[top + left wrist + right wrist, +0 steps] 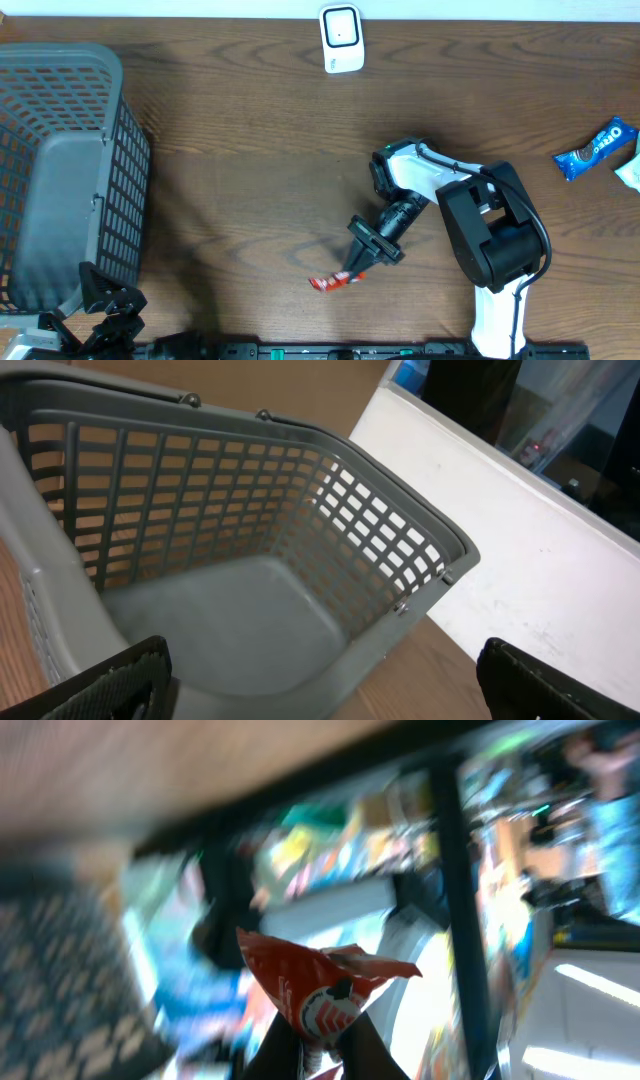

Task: Scan the item barcode
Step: 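Lift the red Nescafe stick upward with the right gripper, then carry the Nescafe stick to the white scanner and hold it there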

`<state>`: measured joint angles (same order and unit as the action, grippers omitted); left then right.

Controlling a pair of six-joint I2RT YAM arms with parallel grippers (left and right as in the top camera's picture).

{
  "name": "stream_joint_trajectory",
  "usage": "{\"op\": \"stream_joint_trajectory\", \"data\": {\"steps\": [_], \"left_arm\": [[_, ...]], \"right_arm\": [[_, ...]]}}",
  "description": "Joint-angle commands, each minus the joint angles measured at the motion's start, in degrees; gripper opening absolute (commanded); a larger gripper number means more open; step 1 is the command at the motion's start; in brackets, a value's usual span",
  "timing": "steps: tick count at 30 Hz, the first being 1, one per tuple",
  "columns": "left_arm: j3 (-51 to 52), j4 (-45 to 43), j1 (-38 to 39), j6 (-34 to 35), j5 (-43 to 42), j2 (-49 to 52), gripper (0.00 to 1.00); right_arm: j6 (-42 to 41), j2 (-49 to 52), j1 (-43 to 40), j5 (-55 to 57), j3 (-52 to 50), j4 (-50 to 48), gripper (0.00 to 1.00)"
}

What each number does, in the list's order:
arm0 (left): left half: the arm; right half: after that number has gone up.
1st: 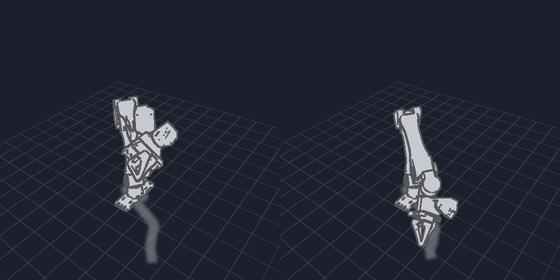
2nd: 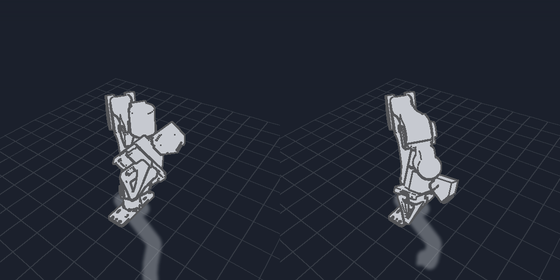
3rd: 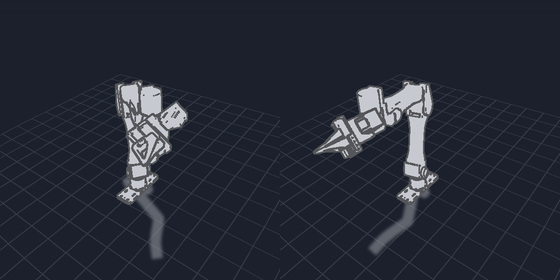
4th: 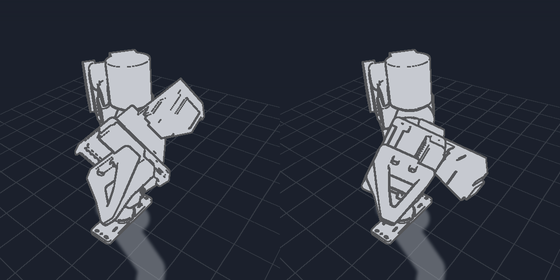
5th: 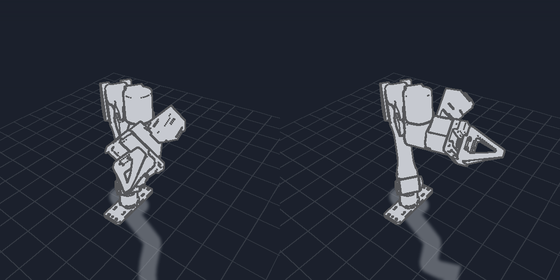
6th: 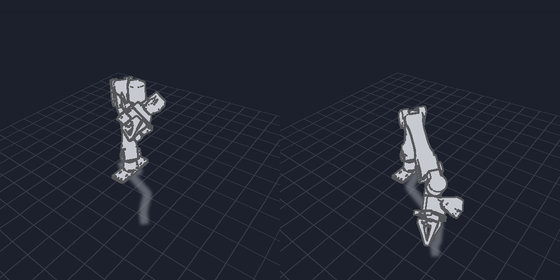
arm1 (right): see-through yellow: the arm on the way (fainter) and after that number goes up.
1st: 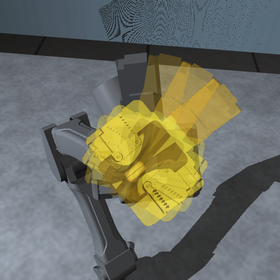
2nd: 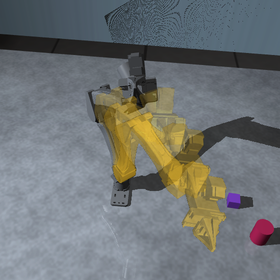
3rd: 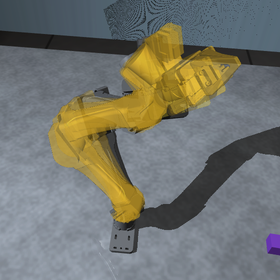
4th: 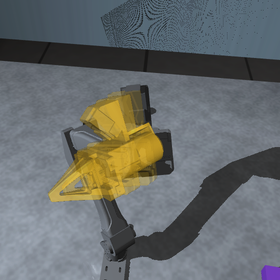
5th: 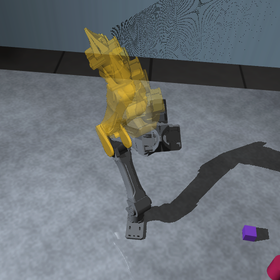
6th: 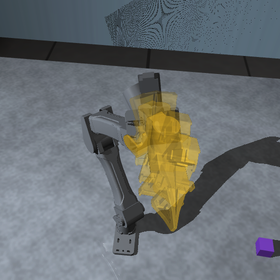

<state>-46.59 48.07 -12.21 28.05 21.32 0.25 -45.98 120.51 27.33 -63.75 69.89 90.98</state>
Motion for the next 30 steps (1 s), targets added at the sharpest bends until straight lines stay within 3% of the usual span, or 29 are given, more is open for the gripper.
{"op": "stream_joint_trajectory", "data": {"steps": [1,6,14,22,26,30], "left_arm": [[-0.1,-0.1,0.2,-1.0,0.3,0.0,0.98],[-0.1,-0.1,0.2,-1.0,0.3,0.0,0.98],[-0.1,-0.1,0.2,-1.0,0.3,0.0,0.98],[-0.1,-0.1,0.2,-1.0,0.3,0.0,0.98],[-0.1,-0.1,0.2,-1.0,0.3,0.0,0.98],[-0.1,-0.1,0.2,-1.0,0.3,0.0,0.98]], "right_arm": [[10.5,0.5,0.9,-18.4,-0.2,2.2,0.01],[17.6,0.5,1.4,-25.6,-0.2,6.2,0.01],[20.3,0.5,1.4,-25.6,-0.1,6.6,0.02],[28.8,0.5,1.0,-25.6,-0.1,6.2,0.01],[29.9,0.5,-1.1,-25.6,-0.1,-1.5,0.01],[19.8,0.5,-3.6,-24.9,0.1,-16.0,0.01]]}}
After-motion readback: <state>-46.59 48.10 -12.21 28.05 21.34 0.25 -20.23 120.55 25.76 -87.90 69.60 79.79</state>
